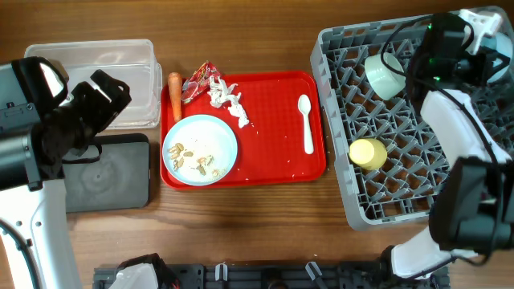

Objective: Sort waste into correct bins and load items into the dishwasher rack
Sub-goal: 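Grasp the light-blue bowl with the right gripper and place it in the rack, then grasp the white spoon with the right gripper and place it in the rack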

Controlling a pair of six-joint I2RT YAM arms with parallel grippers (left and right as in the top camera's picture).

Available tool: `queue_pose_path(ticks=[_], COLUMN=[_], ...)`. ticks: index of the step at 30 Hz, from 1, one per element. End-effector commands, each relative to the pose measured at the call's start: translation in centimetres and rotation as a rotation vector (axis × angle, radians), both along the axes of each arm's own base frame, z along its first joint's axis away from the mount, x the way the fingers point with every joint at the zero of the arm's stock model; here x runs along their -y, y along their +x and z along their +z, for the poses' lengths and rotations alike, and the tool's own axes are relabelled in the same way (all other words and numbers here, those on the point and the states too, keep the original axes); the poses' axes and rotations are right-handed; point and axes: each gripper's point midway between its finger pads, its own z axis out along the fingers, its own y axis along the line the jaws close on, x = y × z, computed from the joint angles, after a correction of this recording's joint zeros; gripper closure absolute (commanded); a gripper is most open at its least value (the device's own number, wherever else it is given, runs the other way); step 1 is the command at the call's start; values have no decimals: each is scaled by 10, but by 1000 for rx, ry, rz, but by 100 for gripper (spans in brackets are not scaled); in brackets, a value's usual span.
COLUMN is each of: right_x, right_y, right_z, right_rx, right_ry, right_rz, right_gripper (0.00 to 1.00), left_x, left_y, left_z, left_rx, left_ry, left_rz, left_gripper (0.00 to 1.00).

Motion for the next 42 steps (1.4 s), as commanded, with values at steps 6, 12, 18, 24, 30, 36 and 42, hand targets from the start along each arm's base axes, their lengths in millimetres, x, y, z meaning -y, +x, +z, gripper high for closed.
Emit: queue_pose_path(ticks=[6,12,18,24,30,36,42], right_x=[0,-10,-57,-99,-139,-192,-292], right_y=[11,24,51,65,73,69,44], right_z=[-44,-75,-81,-74,-28,33,5], right_rx=[-285,-354,-325,-292,-167,-11,13], right_ry=[-34,-21,-15,-24,-10,44,485], right_rz=[-4,49,195,294,436,658,1030], right_gripper=[95,94,33,10,8,3,2], left_x=[-4,-4,-4,-4,-4,-4,-4], left_y=[0,0,0,0,0,0,0], left_z=[1,1,1,1,1,1,1], left_rx=[3,3,3,3,3,3,3], left_ry=[6,6,6,6,6,6,6], left_rz=[21,21,22,21,21,21,21], left_gripper=[0,0,0,0,0,1,0])
